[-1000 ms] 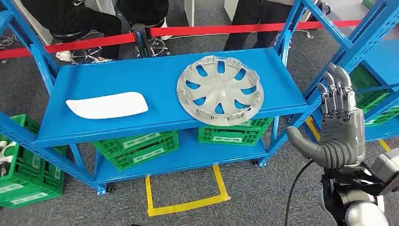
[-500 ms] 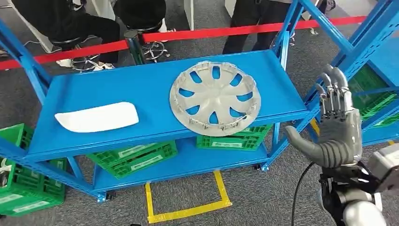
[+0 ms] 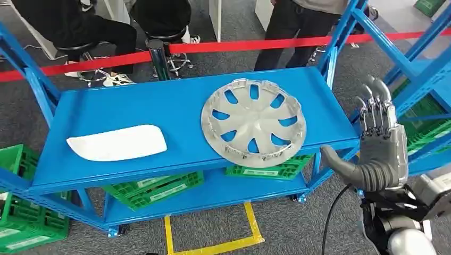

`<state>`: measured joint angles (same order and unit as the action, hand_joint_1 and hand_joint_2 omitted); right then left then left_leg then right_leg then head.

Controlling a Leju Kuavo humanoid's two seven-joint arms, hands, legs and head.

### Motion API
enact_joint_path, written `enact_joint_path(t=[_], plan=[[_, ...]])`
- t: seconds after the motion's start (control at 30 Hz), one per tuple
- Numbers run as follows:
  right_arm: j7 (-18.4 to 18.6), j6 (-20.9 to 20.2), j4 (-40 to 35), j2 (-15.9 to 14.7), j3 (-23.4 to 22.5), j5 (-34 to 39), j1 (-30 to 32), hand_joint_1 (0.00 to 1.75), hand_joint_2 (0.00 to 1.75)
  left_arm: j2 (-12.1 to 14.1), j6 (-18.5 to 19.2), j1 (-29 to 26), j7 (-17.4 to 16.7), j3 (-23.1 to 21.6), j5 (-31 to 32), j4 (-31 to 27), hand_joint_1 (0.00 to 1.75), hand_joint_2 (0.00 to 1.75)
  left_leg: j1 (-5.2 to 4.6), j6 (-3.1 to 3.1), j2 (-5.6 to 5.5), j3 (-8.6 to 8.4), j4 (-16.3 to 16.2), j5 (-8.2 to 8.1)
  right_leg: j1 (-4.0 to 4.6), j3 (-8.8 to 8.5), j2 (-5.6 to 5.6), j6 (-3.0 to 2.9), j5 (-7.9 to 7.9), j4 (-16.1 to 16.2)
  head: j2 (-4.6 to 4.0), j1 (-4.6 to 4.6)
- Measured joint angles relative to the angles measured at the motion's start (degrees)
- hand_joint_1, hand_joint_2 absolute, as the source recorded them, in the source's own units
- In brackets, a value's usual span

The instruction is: Take the parts from the cabinet and place them on the table.

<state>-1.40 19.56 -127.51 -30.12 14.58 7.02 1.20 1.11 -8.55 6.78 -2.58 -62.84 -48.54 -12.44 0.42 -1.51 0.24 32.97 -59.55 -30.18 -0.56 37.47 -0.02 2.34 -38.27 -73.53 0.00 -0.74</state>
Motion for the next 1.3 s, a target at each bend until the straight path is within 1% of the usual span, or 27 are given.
enact_joint_path(t=[0.03, 0.07, 0.1, 0.13, 0.17, 0.2, 0.23, 0.27, 0.3, 0.33, 0.43, 0.53, 0.57, 0.6, 0.7, 0.73, 0.83, 0.93, 1.0, 1.1, 1.2, 1.3], plan=[[-0.1, 0.0, 0.2, 0.1, 0.2, 0.0, 0.0, 0.0, 1.75, 0.1, 0.0, -0.1, 0.0, 0.0, 0.0, 0.0, 0.0, 0.0, 0.0, 0.03, 0.02, -0.37, 0.0, -0.31, 0.01, 1.79, 0.0, 0.0, 0.33, -1.9, 0.0, -0.13], [-0.2, -0.1, 0.4, 0.2, 0.5, -0.2, 0.0, 0.0, 1.75, 0.2, 0.0, -0.2, 0.0, 0.0, -0.1, 0.0, 0.0, 0.0, 0.0, 0.14, 0.0, -0.96, 0.0, -0.7, 0.0, 2.16, 0.0, -0.05, 2.5, -1.0, 0.0, -0.39], [-0.3, -0.2, 0.5, 0.4, 0.6, -0.4, 0.0, 0.0, 1.75, 0.3, 0.0, -0.2, 0.1, 0.0, -0.1, 0.0, 0.0, 0.0, 0.01, 0.24, -0.04, -1.67, 0.0, -1.19, 0.0, 1.3, -0.01, -0.22, 5.91, 2.5, 0.0, -0.52], [-0.4, -0.2, 0.5, 0.4, 0.8, -0.4, 0.0, 0.0, 1.75, 0.3, 0.0, -0.2, 0.3, 0.0, -0.2, 0.0, 0.0, 0.0, 0.02, 0.4, -0.12, -2.44, 0.0, -1.6, 0.01, -0.22, -0.01, -0.43, 9.43, 7.1, 0.0, -0.63], [-0.4, -0.2, 0.4, 0.4, 0.9, -0.5, 0.0, 0.0, 1.75, 0.3, 0.0, -0.1, 0.7, 0.0, -0.2, 0.0, 0.0, 0.0, 0.02, 0.67, -0.18, -3.12, 0.0, -2.1, 0.03, -1.76, 0.03, -0.72, 12.1, 12.0, 0.0, -0.63], [-0.4, -0.1, 0.5, 0.4, 1.0, -0.5, -0.2, 0.0, 1.75, 0.3, 0.0, -0.1, 1.1, 0.0, -0.2, 0.0, 0.0, 0.0, -0.21, 0.91, -0.23, -3.08, 0.2, -2.33, 0.21, -2.5, 0.16, -0.91, 11.05, 11.8, 0.0, -0.48], [-0.4, -0.1, 0.4, 0.4, 1.1, -0.6, -0.3, 0.0, 1.75, 0.3, 0.0, 0.1, 1.4, 0.0, -0.3, 0.0, 0.0, 0.0, -0.22, 1.25, -0.32, -3.06, 0.0, -2.5, 0.41, -3.07, 0.24, -1.27, 10.7, 13.5, 0.0, -0.46], [-0.1, 0.0, 0.4, 0.3, 1.1, -0.7, -0.4, 0.0, 1.75, 0.2, -0.1, 0.2, 1.6, 0.0, -0.3, 0.0, 0.0, 0.0, -0.16, 1.59, -0.29, -2.7, 0.1, -2.34, 0.49, -3.05, 0.16, -1.64, 10.1, 13.8, 0.0, -0.63], [0.0, 0.0, 0.3, 0.4, 1.1, -0.7, -0.2, 0.0, 1.75, 0.2, -0.2, 0.1, 1.7, 0.0, -0.3, 0.0, 0.0, 0.0, -0.38, 1.39, -0.31, -2.72, -0.1, -2.63, 0.29, -3.04, 0.14, -1.27, 10.22, 14.2, 0.0, -0.44], [0.1, 0.0, 0.4, 0.4, 1.1, -0.7, -0.1, 0.0, 1.75, 0.1, -0.2, 0.0, 1.7, 0.0, -0.3, 0.0, 0.0, 0.0, -0.34, 1.22, -0.3, -2.84, 0.1, -2.52, 0.29, -3.09, 0.24, -1.25, 10.21, 14.2, 0.0, -0.31], [-0.1, 0.0, 0.2, 0.4, 1.2, -1.4, 0.1, 0.0, 1.75, 0.3, -0.2, 0.1, 1.2, 0.0, -0.4, 0.0, 0.0, 0.0, -0.36, 1.24, -0.32, -3.25, 0.8, -2.5, 0.34, -3.14, 0.2, -1.59, 9.97, 14.2, 0.0, 0.09], [-1.0, 0.2, 0.3, 0.7, 1.6, -3.2, 0.1, 0.0, 1.75, 1.5, -0.2, 0.1, 1.0, 0.0, -0.5, 0.0, 0.0, 0.0, -0.34, 1.29, -0.29, -3.35, 1.2, -2.48, 0.39, -3.14, 0.16, -1.86, 9.8, 14.2, 0.0, 0.31], [-0.9, 0.5, 0.4, 0.9, 1.8, -4.4, -0.1, 0.0, 1.75, 1.9, -0.2, 0.1, 1.1, 0.0, -0.5, 0.1, 0.0, 0.0, -0.34, 1.34, -0.26, -3.34, 1.4, -2.45, 0.4, -3.15, 0.16, -1.9, 9.79, 14.2, 0.0, 0.33], [-0.2, 0.9, 0.5, 1.0, 2.0, -6.1, -0.6, 0.0, 1.75, 2.4, -0.2, 0.1, 1.3, 0.0, -0.4, 0.1, 0.0, 0.0, -0.34, 1.56, -0.15, -3.33, 1.5, -2.41, 0.4, -3.15, 0.17, -2.02, 9.78, 14.2, 0.0, 0.33], [4.4, 2.0, 1.5, 1.2, 2.4, -11.6, -3.4, 0.0, 1.75, 3.4, 0.0, 0.2, 2.4, 0.0, 0.7, 0.1, 0.0, 0.0, -0.32, 1.78, 0.08, -3.37, 1.5, -2.33, 0.41, -3.16, 0.2, -2.17, 9.79, 14.2, 0.0, 0.53], [6.8, 2.0, 2.2, 1.1, 2.6, -13.5, -4.7, 0.0, 1.75, 3.5, 0.0, 0.3, 2.5, 0.0, 1.2, 0.0, 0.0, 0.0, -0.32, 1.84, 0.17, -3.37, 1.6, -2.29, 0.41, -3.16, 0.2, -2.24, 9.84, 14.2, 0.0, 0.55], [13.1, 0.7, 5.4, 0.0, 3.1, -17.2, -9.2, 0.0, 1.75, 3.6, 0.1, 0.4, 2.5, 0.0, 2.8, 0.0, 0.0, 0.0, -0.33, 2.06, 0.35, -3.35, 1.6, -2.18, 0.4, -3.16, 0.24, -2.35, 9.95, 14.2, 0.0, 0.59], [15.8, -0.9, 8.7, -1.0, 3.4, -18.7, -12.2, 0.0, 1.75, 3.6, 0.2, 0.4, 2.4, 0.0, 3.8, 0.0, 0.0, 0.0, -0.33, 2.09, 0.39, -3.35, 1.6, -2.14, 0.37, -3.21, 0.24, -2.43, 10.06, 14.3, 0.0, 0.48], [17.3, -2.3, 10.8, -1.5, 3.9, -20.2, -13.5, 0.0, 1.75, 3.6, 0.8, 0.4, 1.7, -0.1, 4.4, 0.0, 0.0, 0.0, -0.36, 2.09, 0.41, -3.34, 1.6, -2.14, 0.28, -3.22, 0.25, -2.32, 10.13, 14.3, 0.0, 0.48], [19.8, -5.8, 14.4, -2.2, 4.8, -23.4, -16.4, 0.0, 1.75, 3.8, 1.7, 0.5, -0.8, -0.3, 4.9, 0.0, 0.0, 0.0, -0.45, 2.08, 0.51, -3.33, 1.6, -2.14, 0.2, -3.24, 0.32, -2.3, 10.14, 14.4, 0.0, 0.48], [22.3, -11.3, 18.7, -3.0, 7.0, -27.7, -19.8, 0.0, 1.75, 4.0, 2.5, 0.5, -2.6, -0.4, 5.0, 0.0, 0.0, 0.0, -0.47, 2.08, 0.61, -3.31, 1.6, -2.14, 0.18, -3.24, 0.34, -2.26, 10.17, 14.4, 0.0, 0.48], [25.3, -16.0, 23.1, -3.8, 9.7, -34.7, -23.7, 0.0, 1.75, 4.1, 2.9, 0.5, -3.5, -0.4, 5.0, 0.0, 0.0, 0.0, -0.49, 2.06, 0.65, -3.31, 1.6, -2.13, 0.16, -3.25, 0.35, -2.22, 10.2, 14.5, 0.0, 0.5]])
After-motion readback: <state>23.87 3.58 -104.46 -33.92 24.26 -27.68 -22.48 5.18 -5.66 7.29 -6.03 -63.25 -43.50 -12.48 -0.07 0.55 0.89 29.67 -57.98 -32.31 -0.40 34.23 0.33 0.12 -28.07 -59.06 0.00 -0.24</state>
